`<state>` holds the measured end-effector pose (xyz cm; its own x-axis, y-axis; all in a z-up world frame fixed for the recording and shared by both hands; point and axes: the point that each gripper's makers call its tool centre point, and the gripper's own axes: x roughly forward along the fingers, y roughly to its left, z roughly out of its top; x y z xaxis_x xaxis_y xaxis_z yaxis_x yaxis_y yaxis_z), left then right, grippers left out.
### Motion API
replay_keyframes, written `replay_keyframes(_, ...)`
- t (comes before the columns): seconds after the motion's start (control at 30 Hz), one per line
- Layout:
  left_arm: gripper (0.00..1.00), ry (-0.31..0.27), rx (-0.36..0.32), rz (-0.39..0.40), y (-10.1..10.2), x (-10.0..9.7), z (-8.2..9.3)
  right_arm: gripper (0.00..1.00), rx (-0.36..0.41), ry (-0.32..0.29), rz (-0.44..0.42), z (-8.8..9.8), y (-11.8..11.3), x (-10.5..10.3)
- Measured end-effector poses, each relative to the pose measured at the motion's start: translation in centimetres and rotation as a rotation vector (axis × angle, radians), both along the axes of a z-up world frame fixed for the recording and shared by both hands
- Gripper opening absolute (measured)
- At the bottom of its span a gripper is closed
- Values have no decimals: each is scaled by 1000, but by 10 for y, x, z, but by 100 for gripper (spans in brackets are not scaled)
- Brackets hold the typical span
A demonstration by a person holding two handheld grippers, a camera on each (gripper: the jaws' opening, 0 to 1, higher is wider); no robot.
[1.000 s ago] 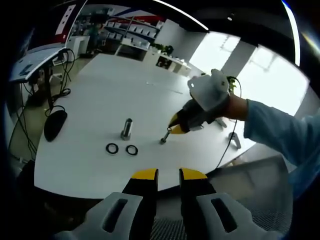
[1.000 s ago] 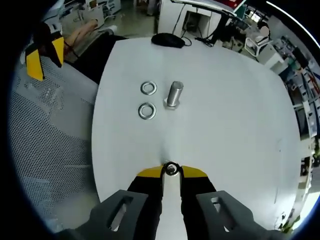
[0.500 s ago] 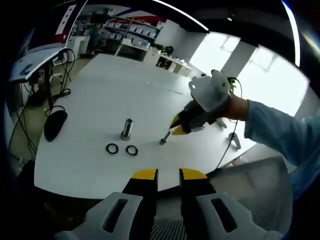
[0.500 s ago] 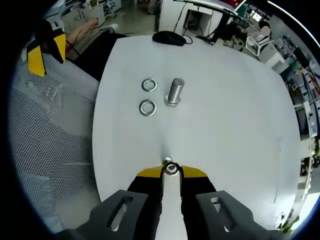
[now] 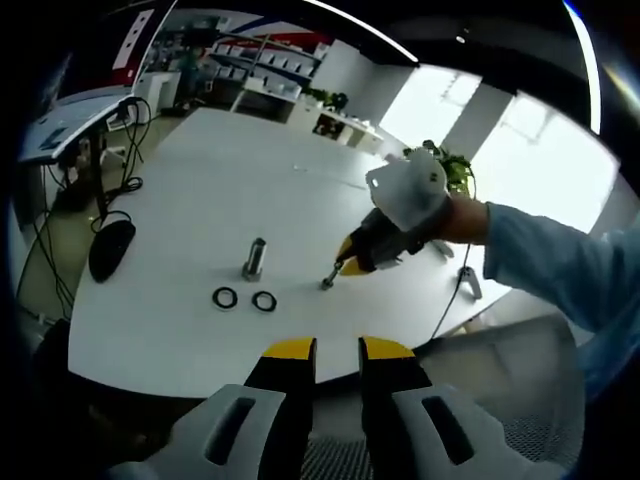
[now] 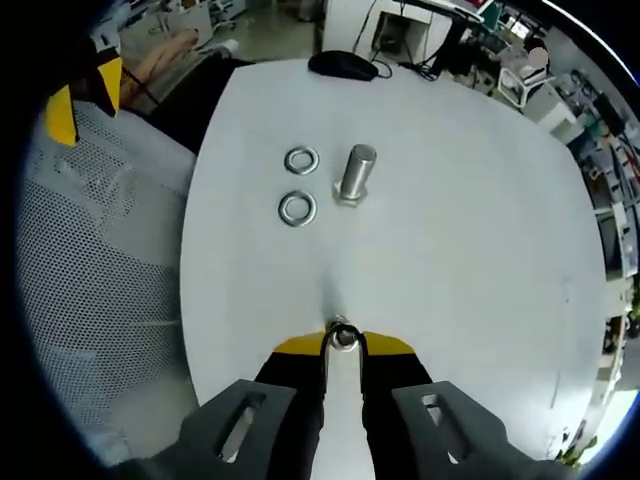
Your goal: Place the washer onto the threaded stud by aligning its center hole with the stud, sliding it down to the base, and recovering from edge contact or off-axis alignment until the washer reaches the visible bottom stop.
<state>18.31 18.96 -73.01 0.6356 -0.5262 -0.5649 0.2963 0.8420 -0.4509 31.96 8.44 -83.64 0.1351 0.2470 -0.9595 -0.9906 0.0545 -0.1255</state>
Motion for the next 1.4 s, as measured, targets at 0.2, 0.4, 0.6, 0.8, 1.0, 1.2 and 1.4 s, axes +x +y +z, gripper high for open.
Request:
replay_keyframes(0.2,14,7,-2,6,1,0,-1,13,-22,21,11,-12,0,-3)
replay_keyframes(0.4,14,12,-5,13,1,0,-1,13,-37,42,21,-25,1,-7)
replay_keyframes(0.6,14,14,-4,8,1,0,-2,14,-36,57,15,-27,0,-8)
replay_keyframes(0.8,14,15,-2,2,0,-1,-2,43,26,20,-33,-15,2,0)
replay_keyframes(1.0,14,13,0,-8,-1,-1,-2,42,199,72,-145,12,14,-3)
replay_keyframes(1.2,14,10,3,-20,-3,-2,-2,46,271,82,-163,31,21,-12)
replay_keyframes(1.4,14,2,0,-20,-3,-1,-1,49,274,81,-98,35,35,-30)
